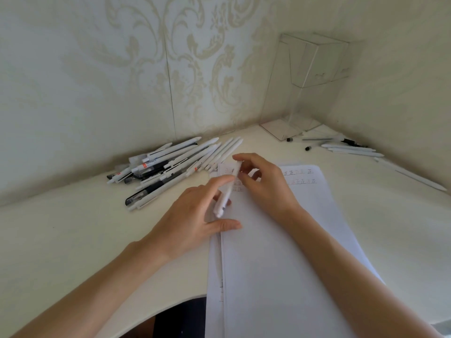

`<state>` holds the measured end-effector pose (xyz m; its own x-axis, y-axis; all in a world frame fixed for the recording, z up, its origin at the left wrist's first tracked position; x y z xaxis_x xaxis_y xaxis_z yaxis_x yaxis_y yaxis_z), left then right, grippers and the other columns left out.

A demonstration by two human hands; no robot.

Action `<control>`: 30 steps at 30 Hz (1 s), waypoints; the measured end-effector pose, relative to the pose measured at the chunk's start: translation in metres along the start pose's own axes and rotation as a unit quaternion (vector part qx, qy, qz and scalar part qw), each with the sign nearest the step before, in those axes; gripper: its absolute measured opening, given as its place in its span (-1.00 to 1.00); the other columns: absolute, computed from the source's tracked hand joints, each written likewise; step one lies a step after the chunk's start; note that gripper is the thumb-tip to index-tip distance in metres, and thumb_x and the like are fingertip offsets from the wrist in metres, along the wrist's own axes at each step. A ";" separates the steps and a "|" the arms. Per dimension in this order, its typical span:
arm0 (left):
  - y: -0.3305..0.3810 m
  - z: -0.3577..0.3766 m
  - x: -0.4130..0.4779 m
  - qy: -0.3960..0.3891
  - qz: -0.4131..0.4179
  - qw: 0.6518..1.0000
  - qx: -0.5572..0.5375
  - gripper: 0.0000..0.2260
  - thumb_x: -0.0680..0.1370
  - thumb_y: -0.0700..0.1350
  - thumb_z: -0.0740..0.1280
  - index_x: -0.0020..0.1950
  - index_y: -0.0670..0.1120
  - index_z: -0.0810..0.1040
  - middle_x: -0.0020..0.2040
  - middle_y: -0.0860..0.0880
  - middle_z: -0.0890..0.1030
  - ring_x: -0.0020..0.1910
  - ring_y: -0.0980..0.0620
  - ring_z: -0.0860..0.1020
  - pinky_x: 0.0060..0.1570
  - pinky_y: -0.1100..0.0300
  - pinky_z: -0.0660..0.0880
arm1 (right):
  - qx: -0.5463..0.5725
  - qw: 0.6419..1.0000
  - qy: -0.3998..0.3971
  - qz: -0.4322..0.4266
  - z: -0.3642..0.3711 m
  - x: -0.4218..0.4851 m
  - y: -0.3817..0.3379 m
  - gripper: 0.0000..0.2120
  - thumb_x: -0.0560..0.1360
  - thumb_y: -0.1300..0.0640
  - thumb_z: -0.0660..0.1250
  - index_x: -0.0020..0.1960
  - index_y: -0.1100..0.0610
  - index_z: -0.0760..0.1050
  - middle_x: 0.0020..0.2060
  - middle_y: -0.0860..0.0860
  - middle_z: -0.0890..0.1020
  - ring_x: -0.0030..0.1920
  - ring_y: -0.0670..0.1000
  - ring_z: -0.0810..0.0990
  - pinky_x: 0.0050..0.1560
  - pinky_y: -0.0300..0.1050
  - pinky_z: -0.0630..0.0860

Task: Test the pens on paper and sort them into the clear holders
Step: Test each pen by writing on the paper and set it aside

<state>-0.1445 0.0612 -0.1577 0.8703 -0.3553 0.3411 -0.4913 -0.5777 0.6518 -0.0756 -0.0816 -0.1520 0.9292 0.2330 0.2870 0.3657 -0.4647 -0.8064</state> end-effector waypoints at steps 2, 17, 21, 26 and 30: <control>0.001 0.003 0.000 -0.010 0.033 0.999 0.010 -0.46 0.36 0.26 0.34 0.29 0.17 0.35 -0.03 0.19 0.57 0.00 0.25 0.44 0.07 0.52 0.22 | 0.002 1.000 -0.012 -0.015 0.001 -0.001 -0.002 -0.65 0.50 0.34 0.26 0.15 -0.03 0.53 -0.15 -0.10 0.56 -0.11 -0.13 0.50 -0.08 -0.34 0.40; -0.043 -0.061 0.007 0.231 -0.035 0.954 0.187 -0.72 0.51 -0.24 0.12 0.10 -0.15 0.57 -0.01 -0.11 0.55 -0.07 -0.14 0.51 -0.05 0.01 0.42 | -0.001 1.000 0.026 0.008 -0.006 -0.001 0.000 -0.38 0.52 0.33 0.14 0.44 -0.20 0.15 0.00 -0.12 0.58 -0.20 -0.22 0.46 -0.14 -0.41 0.39; -0.062 -0.077 0.006 0.246 -0.111 0.910 0.315 -0.74 0.50 -0.19 0.19 0.11 -0.13 0.59 0.20 -0.25 0.49 0.16 -0.30 0.42 0.16 -0.17 0.34 | -0.013 1.000 0.003 0.026 -0.003 0.000 0.004 -0.43 0.53 0.31 0.14 0.42 -0.19 0.20 0.02 -0.10 0.57 -0.22 -0.18 0.44 -0.15 -0.38 0.38; -0.025 -0.043 0.023 0.177 -0.013 0.935 0.308 -0.72 0.52 -0.10 0.16 0.10 -0.15 0.58 0.22 -0.20 0.49 0.22 -0.24 0.41 0.19 -0.08 0.31 | -0.025 0.999 0.017 0.044 -0.020 0.006 0.007 -0.58 0.55 0.30 0.12 0.34 -0.03 0.36 0.08 -0.08 0.55 -0.18 -0.19 0.45 -0.16 -0.37 0.38; 0.010 0.012 0.046 0.021 0.060 0.967 0.245 -0.56 0.51 0.12 0.09 0.19 -0.08 0.56 0.30 -0.11 0.47 0.29 -0.13 0.41 0.26 0.03 0.28 | -0.108 0.988 0.083 0.067 -0.067 0.009 0.028 -0.66 0.53 0.33 0.13 0.22 0.11 0.49 0.11 -0.03 0.55 0.05 -0.06 0.46 -0.01 -0.30 0.30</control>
<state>-0.1097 0.0308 -0.1437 0.8014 -0.4167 0.4291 -0.5371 -0.8170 0.2097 -0.0536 -0.1502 -0.1372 0.9596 0.0214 0.2807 0.2249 -0.6580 -0.7187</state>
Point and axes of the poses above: each hand's wrist, its own x-axis towards the middle knuckle, its own z-axis out of the palm, y = z × x, the point moved 5 cm from there along x, towards the middle knuckle
